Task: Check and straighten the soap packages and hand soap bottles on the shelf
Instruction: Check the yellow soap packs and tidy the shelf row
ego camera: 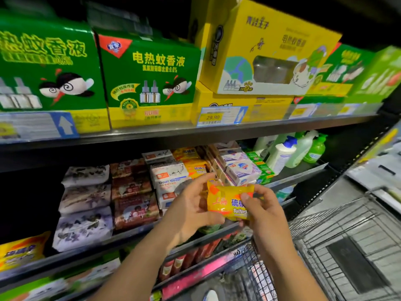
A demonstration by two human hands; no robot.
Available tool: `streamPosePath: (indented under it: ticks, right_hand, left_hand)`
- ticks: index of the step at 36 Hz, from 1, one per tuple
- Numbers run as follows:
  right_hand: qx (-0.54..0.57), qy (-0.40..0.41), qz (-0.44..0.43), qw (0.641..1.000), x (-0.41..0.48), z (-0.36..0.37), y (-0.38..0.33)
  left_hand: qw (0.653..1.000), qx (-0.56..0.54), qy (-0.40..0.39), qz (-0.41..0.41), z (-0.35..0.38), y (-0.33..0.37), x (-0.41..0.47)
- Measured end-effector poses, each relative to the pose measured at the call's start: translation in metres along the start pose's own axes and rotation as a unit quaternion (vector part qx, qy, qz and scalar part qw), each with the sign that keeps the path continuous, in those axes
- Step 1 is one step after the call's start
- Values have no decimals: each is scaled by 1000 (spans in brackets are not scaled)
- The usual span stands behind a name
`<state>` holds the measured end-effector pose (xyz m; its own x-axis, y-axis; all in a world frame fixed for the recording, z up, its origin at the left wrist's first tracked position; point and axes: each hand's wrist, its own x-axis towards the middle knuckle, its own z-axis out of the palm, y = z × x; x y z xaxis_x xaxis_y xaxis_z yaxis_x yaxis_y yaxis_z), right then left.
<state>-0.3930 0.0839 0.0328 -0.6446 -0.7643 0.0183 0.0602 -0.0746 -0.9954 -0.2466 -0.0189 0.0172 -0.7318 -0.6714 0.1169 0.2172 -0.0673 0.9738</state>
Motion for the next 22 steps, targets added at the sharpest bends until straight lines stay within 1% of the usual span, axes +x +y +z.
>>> streamPosePath:
  ticks: [1,2,4,5,6,7,9,10,12,13,15,17,18,20,22]
  right_hand:
    - [11,8,10,1000,1,-1,-1]
    - [8,13,17,1000,0,-2,-3]
    - [-4,12,17,1000,-3,-2,-9]
    - [-11,9,14,1000,-4,-2,-11]
    - [-19,4,13,1000,-5,-1,-13]
    - [-34,-5,11,999,-7,0,-15]
    - [-63,-25,2,998,-8,0,-18]
    - [-72,-41,-2,997,-8,-1,-20]
    - [-68,-93,-4,993,-9,-4,-24]
    - [-63,-118,-3,991,-9,-6,-26]
    - [-85,-148,-13,985,-10,-10,-29]
    - [-121,-140,-44,982,-8,-9,-30]
    - [-135,-121,-60,981,-7,-9,-30]
    - [-175,-76,-82,978,-2,-9,-32]
    - [-197,-66,-96,973,3,-9,-34]
  left_hand:
    - [999,42,-19,14,-3,-1,-3]
    - [993,110,-31,29,-6,-1,-5]
    - [962,260,-34,74,-11,0,-9]
    - [950,293,-17,107,-11,1,-9]
    - [950,287,1,128,-10,2,-8]
    - [959,253,14,125,-7,4,-8]
    - [985,150,26,85,-2,9,-6]
    - [989,117,32,82,0,10,-5]
    - [979,147,69,122,1,10,0]
    - [977,152,81,122,0,9,2]
    - [987,95,97,89,4,11,6]
    - [994,21,96,52,8,12,8]
    - [994,4,97,47,11,15,9]
    - [995,-9,91,39,16,18,10]
    - [996,-13,89,26,20,22,10]
